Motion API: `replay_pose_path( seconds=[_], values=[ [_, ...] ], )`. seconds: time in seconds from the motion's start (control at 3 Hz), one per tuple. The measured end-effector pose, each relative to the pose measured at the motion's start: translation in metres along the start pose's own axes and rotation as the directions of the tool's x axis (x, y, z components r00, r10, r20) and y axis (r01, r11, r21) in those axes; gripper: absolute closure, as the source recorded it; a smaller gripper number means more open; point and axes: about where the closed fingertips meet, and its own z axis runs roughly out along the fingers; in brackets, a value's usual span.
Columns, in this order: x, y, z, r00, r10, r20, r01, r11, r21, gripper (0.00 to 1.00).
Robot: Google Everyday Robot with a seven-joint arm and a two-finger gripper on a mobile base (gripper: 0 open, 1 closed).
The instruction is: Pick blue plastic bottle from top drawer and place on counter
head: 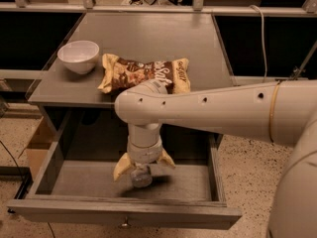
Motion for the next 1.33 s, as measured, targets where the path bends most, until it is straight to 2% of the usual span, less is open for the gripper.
replay_pose_path(
  seconds=[0.33,0.67,1.33],
  values=[
    [0.0000,0.0000,0.0000,1.000,0.000,0.000,0.000,1.0000,0.000,0.00],
    [0.0000,0.0000,0.0000,1.000,0.000,0.000,0.000,1.0000,0.000,0.18],
    [0.0000,0.0000,0.0000,1.000,0.000,0.000,0.000,1.0000,0.000,0.65]
  ],
)
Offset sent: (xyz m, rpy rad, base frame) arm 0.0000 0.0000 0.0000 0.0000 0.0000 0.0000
